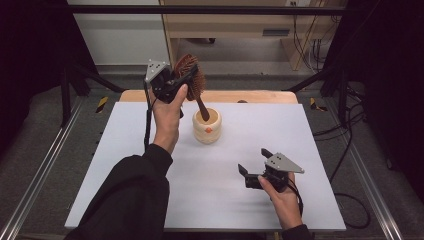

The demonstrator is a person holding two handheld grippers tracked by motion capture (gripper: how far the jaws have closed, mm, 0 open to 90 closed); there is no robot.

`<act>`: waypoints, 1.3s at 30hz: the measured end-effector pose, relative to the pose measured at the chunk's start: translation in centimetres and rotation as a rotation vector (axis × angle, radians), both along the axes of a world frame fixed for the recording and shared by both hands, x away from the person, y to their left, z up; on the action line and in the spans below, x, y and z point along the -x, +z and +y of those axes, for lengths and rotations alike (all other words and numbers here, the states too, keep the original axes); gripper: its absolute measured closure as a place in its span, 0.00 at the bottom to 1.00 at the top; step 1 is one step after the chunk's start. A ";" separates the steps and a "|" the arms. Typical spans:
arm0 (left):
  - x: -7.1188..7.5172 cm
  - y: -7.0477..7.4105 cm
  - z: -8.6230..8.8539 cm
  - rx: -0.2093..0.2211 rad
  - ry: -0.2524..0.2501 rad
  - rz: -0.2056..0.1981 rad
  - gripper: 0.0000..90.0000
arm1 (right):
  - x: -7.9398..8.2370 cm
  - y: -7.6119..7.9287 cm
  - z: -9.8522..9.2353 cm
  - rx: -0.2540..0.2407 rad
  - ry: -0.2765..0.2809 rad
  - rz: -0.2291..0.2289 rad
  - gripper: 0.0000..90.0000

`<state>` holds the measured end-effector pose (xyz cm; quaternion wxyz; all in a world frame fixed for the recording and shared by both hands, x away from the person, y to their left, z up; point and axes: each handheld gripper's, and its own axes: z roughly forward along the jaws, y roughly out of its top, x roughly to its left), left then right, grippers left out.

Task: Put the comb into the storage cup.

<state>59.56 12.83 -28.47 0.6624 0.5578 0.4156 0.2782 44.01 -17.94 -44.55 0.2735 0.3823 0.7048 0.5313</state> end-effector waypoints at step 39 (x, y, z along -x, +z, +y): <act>-1.0 -1.7 -2.0 -0.073 -0.003 0.003 0.55 | 0.0 0.0 -0.1 -0.009 -0.005 0.003 0.04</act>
